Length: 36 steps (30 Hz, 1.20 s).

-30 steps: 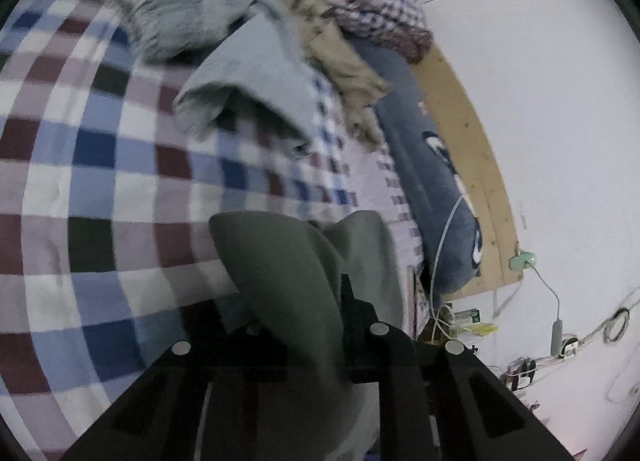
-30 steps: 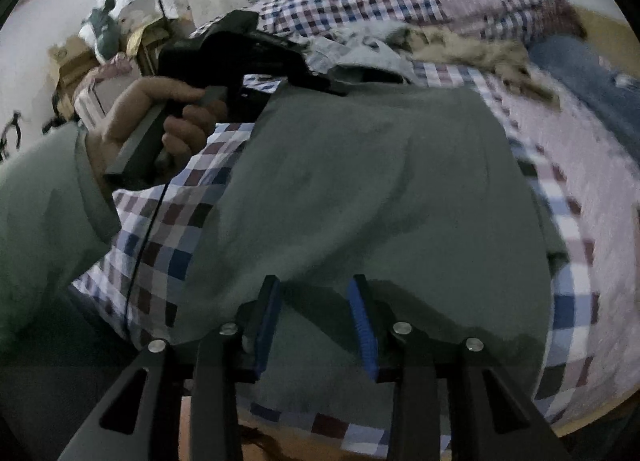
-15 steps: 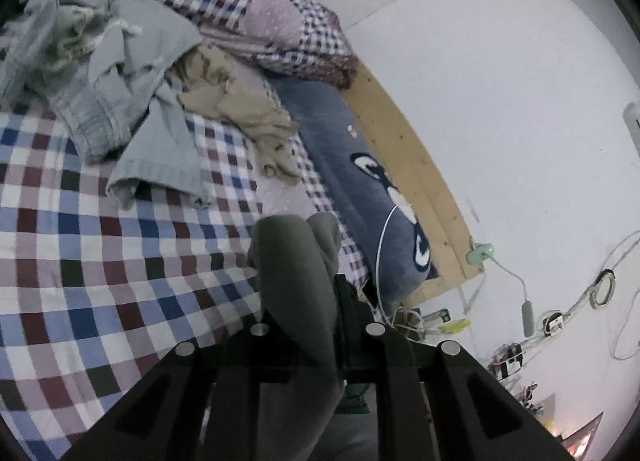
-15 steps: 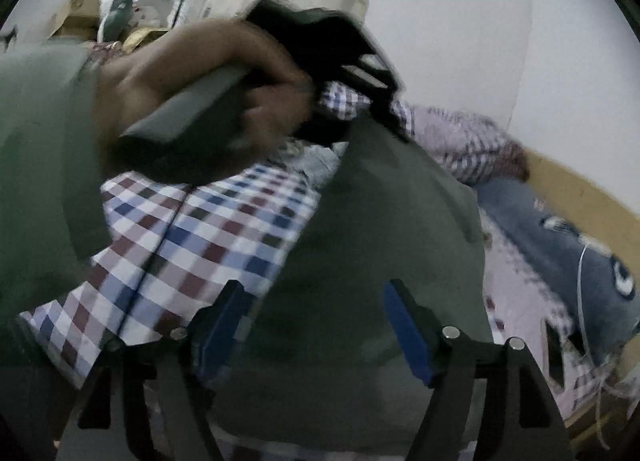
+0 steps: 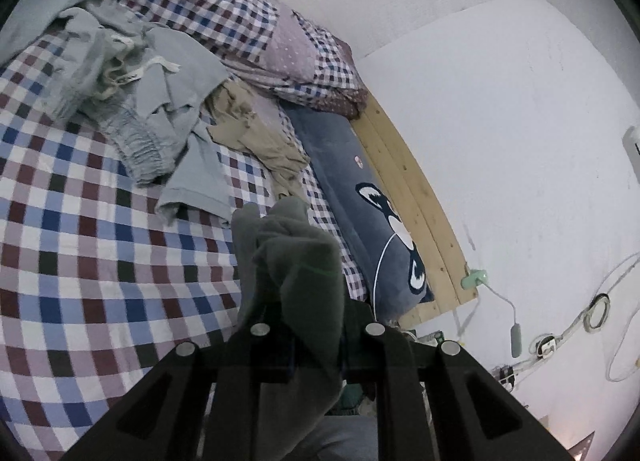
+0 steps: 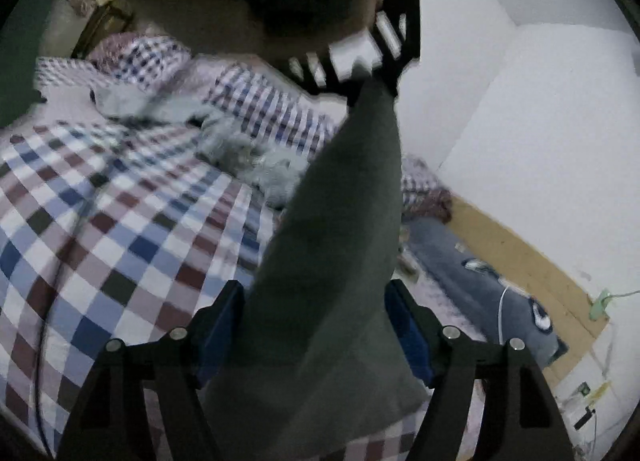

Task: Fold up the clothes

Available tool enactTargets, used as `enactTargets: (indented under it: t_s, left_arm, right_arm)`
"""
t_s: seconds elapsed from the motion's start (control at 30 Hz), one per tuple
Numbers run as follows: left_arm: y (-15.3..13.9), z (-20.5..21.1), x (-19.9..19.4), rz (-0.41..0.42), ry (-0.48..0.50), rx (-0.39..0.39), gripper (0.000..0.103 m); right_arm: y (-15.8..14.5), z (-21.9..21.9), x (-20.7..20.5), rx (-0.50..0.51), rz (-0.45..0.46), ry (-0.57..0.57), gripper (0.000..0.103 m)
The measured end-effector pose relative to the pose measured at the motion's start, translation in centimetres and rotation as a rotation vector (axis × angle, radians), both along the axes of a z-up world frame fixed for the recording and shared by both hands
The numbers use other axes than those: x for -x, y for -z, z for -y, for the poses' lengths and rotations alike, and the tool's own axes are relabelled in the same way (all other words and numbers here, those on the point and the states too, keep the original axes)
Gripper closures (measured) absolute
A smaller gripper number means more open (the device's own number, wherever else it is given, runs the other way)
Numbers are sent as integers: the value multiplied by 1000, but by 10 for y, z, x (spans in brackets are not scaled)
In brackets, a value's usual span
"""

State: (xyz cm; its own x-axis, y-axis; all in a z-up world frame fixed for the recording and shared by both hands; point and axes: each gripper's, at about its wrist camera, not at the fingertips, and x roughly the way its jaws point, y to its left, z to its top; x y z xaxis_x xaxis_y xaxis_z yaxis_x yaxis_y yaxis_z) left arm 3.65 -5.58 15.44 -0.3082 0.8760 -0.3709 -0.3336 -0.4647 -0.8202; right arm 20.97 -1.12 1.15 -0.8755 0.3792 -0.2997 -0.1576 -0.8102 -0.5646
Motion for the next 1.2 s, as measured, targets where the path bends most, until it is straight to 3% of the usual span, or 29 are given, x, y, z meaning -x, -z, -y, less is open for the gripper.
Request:
enactTargets:
  t_s: [0.27,0.43,0.53,0.83,1.03,1.2]
  left_arm:
    - [-7,40,-12,-12,-73,-20,89]
    - [-5,74,-14,2,-145,-34,89]
    - [-4,98,-17,9,-190,-49,89]
    - [-9,211,-61,20,-422,-111,92]
    - [-27,312,-91,26,-608,-56,93]
    - [-50,395,-96,28,-757,19,93]
  right_arm:
    - [26,7,18,6,153,-33,29]
    - [17,-3,18,48,204,-115,75]
    - [2,-10,8,61,231,-183,84]
    - [-66,-15,-2,116,266,-388,94]
    - [-116,22,11,161,300,-603,94]
    - [-143,82,49,220,320,-777,95]
